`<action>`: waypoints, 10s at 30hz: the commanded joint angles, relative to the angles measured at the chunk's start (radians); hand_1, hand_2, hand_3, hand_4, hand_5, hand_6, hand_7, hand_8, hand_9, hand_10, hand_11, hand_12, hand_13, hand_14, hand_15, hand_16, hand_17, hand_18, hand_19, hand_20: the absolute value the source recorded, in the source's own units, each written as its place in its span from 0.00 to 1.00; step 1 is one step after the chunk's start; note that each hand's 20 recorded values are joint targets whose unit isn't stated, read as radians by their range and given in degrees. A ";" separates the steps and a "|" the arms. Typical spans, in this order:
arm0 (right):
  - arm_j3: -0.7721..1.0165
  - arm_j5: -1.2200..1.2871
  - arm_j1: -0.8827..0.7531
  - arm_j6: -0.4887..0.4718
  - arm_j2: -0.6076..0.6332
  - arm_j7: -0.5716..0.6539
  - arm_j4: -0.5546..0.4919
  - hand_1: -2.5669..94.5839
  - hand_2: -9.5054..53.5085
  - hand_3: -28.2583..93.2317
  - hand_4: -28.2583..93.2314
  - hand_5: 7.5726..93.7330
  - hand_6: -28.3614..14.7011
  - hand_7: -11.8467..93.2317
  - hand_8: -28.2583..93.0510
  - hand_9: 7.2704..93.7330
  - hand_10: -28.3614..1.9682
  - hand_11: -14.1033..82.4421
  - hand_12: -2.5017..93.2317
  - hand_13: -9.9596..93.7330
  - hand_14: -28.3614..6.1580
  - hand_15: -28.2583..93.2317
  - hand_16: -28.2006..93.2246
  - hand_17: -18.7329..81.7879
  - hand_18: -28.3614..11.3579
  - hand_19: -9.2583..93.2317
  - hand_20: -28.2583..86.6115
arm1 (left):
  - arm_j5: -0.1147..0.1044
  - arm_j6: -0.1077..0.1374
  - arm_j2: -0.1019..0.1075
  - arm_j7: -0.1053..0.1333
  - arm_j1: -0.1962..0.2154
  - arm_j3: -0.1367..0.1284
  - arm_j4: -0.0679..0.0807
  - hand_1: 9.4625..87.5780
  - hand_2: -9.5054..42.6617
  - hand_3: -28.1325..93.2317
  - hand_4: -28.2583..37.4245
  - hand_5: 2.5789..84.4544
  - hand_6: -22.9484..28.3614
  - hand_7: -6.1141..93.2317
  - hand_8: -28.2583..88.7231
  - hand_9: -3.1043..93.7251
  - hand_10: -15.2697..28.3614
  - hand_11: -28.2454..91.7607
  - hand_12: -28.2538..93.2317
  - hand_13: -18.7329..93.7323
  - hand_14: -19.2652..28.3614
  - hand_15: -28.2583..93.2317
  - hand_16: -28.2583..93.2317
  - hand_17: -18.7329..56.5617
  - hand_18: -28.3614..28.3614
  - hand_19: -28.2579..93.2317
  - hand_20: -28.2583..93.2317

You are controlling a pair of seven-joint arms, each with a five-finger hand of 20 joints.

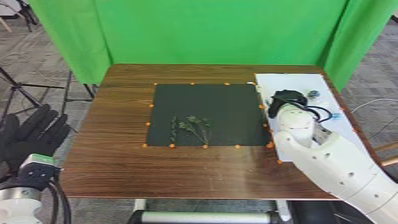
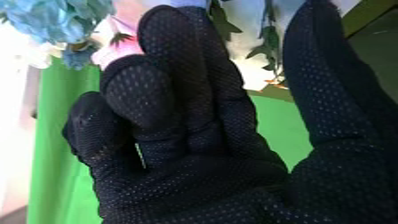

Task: Arrange flowers

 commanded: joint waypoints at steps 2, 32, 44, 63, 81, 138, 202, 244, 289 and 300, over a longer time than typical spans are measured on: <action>-0.008 0.007 -0.071 0.021 0.000 -0.012 0.033 0.59 0.00 0.79 0.00 0.80 0.61 0.44 0.40 0.89 0.57 0.46 0.55 0.84 0.51 0.77 0.53 0.69 0.12 1.00 0.64 | 0.004 0.009 -0.011 0.001 0.006 -0.004 -0.006 0.22 0.38 0.83 0.00 0.45 0.60 0.27 0.15 0.37 0.70 0.46 0.31 0.37 0.73 0.57 0.16 0.18 0.74 0.48 0.30; 0.232 0.206 -0.344 0.247 -0.115 0.032 -0.393 0.59 0.00 0.83 0.06 0.79 0.59 0.50 0.44 0.91 0.60 0.44 0.57 0.87 0.53 0.76 0.55 0.72 0.13 1.00 0.64 | 0.138 0.014 0.011 -0.070 -0.056 0.012 0.016 0.22 0.38 0.83 0.00 0.45 0.60 0.26 0.15 0.37 0.69 0.45 0.31 0.37 0.73 0.57 0.16 0.18 0.74 0.48 0.30; 0.145 0.127 -0.338 0.258 -0.166 0.063 -0.305 0.59 0.00 0.83 0.06 0.79 0.59 0.50 0.43 0.91 0.59 0.45 0.57 0.87 0.53 0.76 0.55 0.72 0.12 1.00 0.64 | 0.129 0.021 0.033 -0.064 -0.156 0.086 0.039 0.22 0.39 0.83 0.00 0.45 0.60 0.27 0.15 0.37 0.69 0.45 0.31 0.37 0.73 0.56 0.16 0.18 0.74 0.48 0.30; 0.144 0.092 -0.325 0.254 -0.174 0.060 -0.272 0.53 0.00 0.82 0.03 0.75 0.59 0.52 0.41 0.86 0.52 0.52 0.53 0.85 0.52 0.77 0.55 0.71 0.12 1.00 0.64 | 0.119 0.027 0.022 -0.064 -0.157 0.091 0.038 0.22 0.38 0.83 0.00 0.45 0.59 0.27 0.15 0.37 0.68 0.46 0.31 0.37 0.72 0.56 0.15 0.18 0.74 0.48 0.30; 0.172 0.052 -0.333 0.187 -0.152 0.039 -0.344 0.39 0.00 0.84 0.00 0.73 0.54 0.42 0.16 0.81 0.41 0.59 0.38 0.81 0.46 0.78 0.53 0.68 0.11 1.00 0.62 | 0.085 0.032 0.017 -0.039 -0.148 0.093 0.037 0.21 0.35 0.83 0.00 0.44 0.59 0.28 0.15 0.37 0.68 0.46 0.31 0.37 0.72 0.56 0.15 0.19 0.74 0.48 0.30; 0.505 -0.159 -0.524 0.326 0.051 -0.276 -0.149 0.66 0.00 0.79 0.00 0.66 0.67 0.53 0.25 0.83 0.67 0.28 0.45 0.74 0.59 0.76 0.58 0.56 0.17 0.92 0.61 | 0.029 0.040 0.005 -0.001 -0.037 0.066 0.006 0.21 0.38 0.83 0.00 0.46 0.60 0.27 0.15 0.37 0.69 0.46 0.31 0.37 0.73 0.57 0.15 0.19 0.74 0.48 0.30; -0.369 0.191 0.164 0.425 -0.430 -0.227 0.057 0.59 0.00 0.81 0.00 0.61 0.59 0.47 0.24 0.75 0.56 0.36 0.44 0.73 0.50 0.80 0.55 0.58 0.14 0.97 0.57 | 0.072 0.083 0.045 -0.071 -0.239 0.179 0.090 0.23 0.36 0.83 0.00 0.47 0.63 0.25 0.16 0.37 0.74 0.46 0.31 0.36 0.77 0.59 0.15 0.16 0.74 0.48 0.30; -0.388 0.161 0.145 0.481 -0.397 -0.222 0.030 0.53 0.00 0.84 0.00 0.58 0.57 0.49 0.13 0.59 0.39 0.42 0.22 0.71 0.48 0.81 0.46 0.58 0.12 0.98 0.55 | 0.065 0.084 0.039 -0.063 -0.219 0.162 0.080 0.26 0.27 0.83 0.01 0.41 0.64 0.25 0.16 0.35 0.77 0.45 0.32 0.34 0.79 0.59 0.15 0.14 0.74 0.48 0.30; 0.587 0.177 -0.442 0.175 0.138 -0.130 -0.255 0.47 0.00 0.88 0.00 0.51 0.50 0.31 0.13 0.48 0.38 0.29 0.19 0.65 0.45 0.74 0.42 0.52 0.12 0.90 0.55 | 0.069 0.027 0.005 -0.012 -0.097 0.073 0.037 0.21 0.34 0.82 0.00 0.43 0.60 0.26 0.15 0.36 0.69 0.45 0.32 0.37 0.73 0.56 0.16 0.17 0.74 0.47 0.30; 0.579 0.172 -0.442 0.141 0.139 -0.101 -0.169 0.47 0.00 0.88 0.00 0.49 0.50 0.30 0.14 0.44 0.37 0.27 0.17 0.65 0.45 0.73 0.42 0.52 0.12 0.91 0.55 | 0.121 -0.045 -0.022 -0.078 -0.079 0.039 0.049 0.21 0.34 0.82 0.00 0.43 0.60 0.26 0.15 0.36 0.69 0.45 0.32 0.37 0.72 0.56 0.16 0.17 0.74 0.47 0.30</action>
